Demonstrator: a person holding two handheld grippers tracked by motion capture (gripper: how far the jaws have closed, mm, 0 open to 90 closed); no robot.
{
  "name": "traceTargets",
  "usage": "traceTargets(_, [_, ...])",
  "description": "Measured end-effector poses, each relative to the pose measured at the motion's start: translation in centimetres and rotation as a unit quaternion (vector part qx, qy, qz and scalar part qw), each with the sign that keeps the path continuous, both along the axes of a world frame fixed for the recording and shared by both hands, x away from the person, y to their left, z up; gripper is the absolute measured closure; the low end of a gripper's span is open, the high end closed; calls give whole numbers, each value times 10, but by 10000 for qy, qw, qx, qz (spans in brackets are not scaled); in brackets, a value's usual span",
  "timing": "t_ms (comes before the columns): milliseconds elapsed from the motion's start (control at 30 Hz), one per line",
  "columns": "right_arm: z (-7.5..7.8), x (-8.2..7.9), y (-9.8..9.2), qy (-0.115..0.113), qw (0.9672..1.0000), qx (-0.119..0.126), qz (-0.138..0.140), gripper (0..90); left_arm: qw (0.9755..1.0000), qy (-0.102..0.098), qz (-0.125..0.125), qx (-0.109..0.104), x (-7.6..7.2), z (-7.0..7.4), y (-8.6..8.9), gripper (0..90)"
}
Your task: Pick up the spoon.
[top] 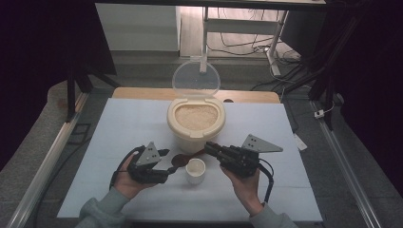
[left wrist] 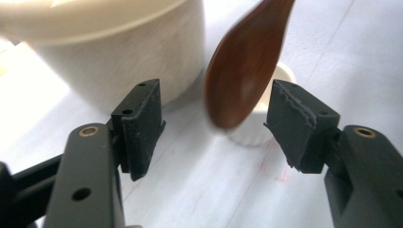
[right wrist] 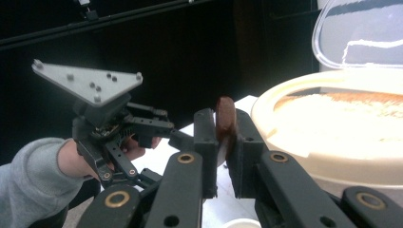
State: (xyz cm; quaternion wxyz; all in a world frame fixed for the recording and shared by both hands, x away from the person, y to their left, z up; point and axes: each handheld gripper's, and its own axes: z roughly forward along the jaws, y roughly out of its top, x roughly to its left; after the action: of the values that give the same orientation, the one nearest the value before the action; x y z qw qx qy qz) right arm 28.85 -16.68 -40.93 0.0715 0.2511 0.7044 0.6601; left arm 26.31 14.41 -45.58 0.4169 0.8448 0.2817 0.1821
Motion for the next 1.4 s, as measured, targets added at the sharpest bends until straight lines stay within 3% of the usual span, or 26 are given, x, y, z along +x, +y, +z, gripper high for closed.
traceTargets(400, [9, 1, -13, -148, 9997, 101, -134, 832, 9979, 246, 594, -62, -8, -31, 41, 326])
traceTargets(667, [13, 1, -18, -239, 9994, 84, -220, 832, 9956, 287, 876, -142, -16, -41, 61, 305])
traceTargets(1000, [18, 2, -27, -303, 9988, 161, -354, 832, 9936, 388, 1035, -213, -19, -48, 73, 297])
traceTargets(1400, [31, 3, -38, -506, 9967, 317, -545, 832, 9933, 428, 1051, -200, -18, -49, 74, 284])
